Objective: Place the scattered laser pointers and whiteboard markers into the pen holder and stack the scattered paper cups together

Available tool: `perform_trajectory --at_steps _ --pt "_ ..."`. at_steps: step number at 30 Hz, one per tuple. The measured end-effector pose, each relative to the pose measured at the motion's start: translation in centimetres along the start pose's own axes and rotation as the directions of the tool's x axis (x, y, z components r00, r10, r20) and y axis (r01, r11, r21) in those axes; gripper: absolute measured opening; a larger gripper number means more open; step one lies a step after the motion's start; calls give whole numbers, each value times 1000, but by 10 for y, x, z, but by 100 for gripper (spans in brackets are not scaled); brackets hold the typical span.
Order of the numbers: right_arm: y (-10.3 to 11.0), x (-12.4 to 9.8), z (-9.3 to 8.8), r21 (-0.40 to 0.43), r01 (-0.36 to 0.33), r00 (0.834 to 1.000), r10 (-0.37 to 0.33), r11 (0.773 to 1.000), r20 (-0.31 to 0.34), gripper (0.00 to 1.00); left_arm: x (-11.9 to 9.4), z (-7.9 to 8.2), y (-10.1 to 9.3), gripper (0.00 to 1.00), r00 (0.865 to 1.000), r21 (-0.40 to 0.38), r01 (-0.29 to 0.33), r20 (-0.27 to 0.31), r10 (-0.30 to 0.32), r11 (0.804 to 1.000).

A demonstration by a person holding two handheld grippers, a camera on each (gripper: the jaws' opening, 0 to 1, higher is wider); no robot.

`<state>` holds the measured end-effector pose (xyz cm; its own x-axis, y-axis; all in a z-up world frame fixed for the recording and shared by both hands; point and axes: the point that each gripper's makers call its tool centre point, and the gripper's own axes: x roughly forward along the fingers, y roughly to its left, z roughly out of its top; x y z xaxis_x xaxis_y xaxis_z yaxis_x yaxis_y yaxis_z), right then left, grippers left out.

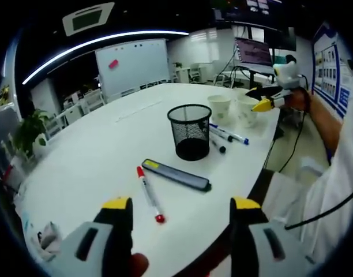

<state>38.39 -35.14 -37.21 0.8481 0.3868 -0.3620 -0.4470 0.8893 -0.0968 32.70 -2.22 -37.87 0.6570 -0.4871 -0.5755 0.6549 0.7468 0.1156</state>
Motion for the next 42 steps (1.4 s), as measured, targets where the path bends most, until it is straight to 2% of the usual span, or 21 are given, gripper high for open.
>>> perform_trajectory --at_steps 18,42 --pt "1 7 -1 14 -20 1000 19 1000 23 81 3 -2 0 68 1000 4 -2 -16 2 1000" --pt "-1 14 -11 25 -23 1000 23 999 1 81 8 -6 -3 68 999 13 6 -37 -5 1000"
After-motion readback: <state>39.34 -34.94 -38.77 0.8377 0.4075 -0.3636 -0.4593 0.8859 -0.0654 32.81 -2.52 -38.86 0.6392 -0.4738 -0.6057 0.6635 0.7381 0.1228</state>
